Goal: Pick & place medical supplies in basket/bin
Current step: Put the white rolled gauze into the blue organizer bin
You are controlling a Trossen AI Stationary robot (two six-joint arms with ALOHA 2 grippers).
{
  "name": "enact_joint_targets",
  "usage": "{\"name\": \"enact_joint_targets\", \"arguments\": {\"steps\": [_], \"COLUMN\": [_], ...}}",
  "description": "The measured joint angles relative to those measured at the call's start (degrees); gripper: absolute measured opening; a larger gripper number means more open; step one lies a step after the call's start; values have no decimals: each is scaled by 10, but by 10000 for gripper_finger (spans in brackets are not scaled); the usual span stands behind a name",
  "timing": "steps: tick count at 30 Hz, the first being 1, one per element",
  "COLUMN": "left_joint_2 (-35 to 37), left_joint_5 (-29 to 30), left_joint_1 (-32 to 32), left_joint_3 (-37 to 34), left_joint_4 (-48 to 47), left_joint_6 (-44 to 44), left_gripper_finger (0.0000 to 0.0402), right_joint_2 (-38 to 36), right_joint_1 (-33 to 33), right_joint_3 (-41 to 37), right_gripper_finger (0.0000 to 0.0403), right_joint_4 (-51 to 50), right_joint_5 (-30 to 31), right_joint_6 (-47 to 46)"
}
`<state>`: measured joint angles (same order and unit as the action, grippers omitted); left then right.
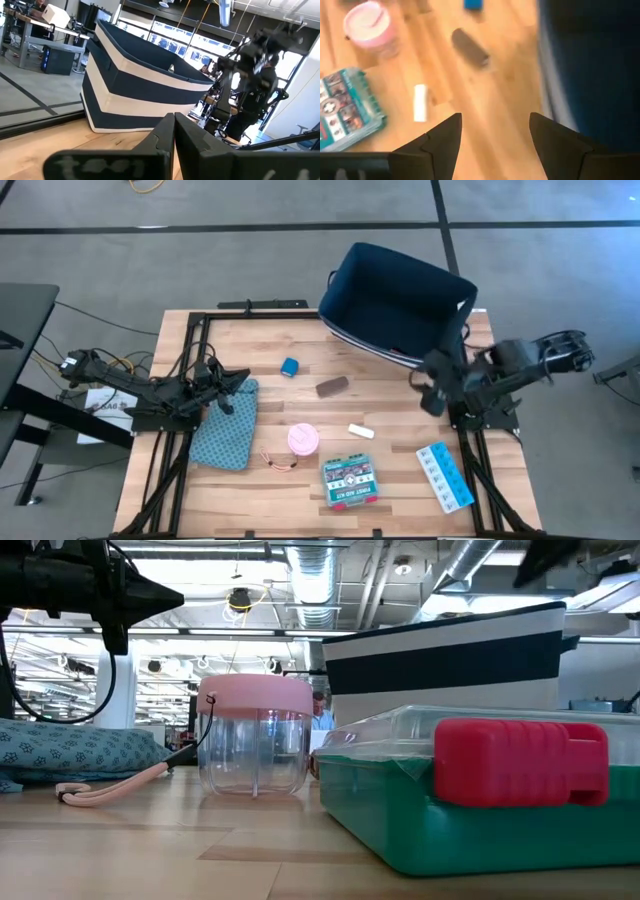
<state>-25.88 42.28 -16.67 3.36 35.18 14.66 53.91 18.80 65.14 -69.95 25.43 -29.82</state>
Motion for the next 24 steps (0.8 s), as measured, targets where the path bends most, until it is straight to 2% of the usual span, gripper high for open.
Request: {"name": "enact_joint_targets", "arguments": {"steps": [6,11,14,17,20,24], "left_joint_2": [0,0,0,0,0,0], "left_joint_5": [3,5,5,5,6,6], "left_joint_1": [0,0,0,0,0,0], "left_joint_3": [0,0,0,0,0,0], "left_joint_4": [-18,-50,-61,-58,-59,-59], "left_joint_6": [9,16,24,31,33,33], "left_gripper_finger": [0,0,0,0,0,0], "right_joint_2": [-51,-48,-18,23,79,155], "right_joint_1": [99,142,152,149,148,137], "right_joint_3": [-154,-250,-290,-311,-316,-316], "right_gripper_finger": [224,225,225,225,224,229], "right_joint_4": [184,344,435,516,560,603], "right_joint_5": [1,4,4,30,50,45], "right_joint_6": [-27,19,58,59,59,50]}}
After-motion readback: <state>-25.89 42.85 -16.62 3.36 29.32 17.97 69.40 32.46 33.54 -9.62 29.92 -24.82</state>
